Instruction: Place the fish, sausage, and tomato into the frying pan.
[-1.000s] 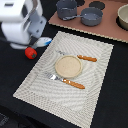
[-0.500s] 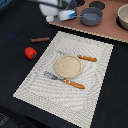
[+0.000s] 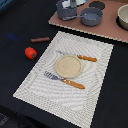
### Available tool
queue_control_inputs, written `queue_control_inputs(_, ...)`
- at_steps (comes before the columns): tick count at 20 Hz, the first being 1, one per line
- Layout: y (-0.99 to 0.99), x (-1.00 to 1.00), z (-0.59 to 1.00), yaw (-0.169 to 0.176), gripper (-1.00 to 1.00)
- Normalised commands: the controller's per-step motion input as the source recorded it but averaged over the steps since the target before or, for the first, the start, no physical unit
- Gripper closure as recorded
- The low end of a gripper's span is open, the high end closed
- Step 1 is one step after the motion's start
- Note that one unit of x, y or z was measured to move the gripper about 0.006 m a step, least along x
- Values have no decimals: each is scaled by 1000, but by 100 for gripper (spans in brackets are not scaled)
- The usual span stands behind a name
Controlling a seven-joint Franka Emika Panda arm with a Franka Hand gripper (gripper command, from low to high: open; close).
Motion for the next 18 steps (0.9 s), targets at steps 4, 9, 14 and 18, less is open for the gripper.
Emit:
queue_control_inputs(4,834,732,21,0,100)
queue_control_inputs(9,829,731,0,0,100)
queue_control_inputs(14,822,717,0,0,100)
queue_control_inputs(18,848,587,-51,1,100)
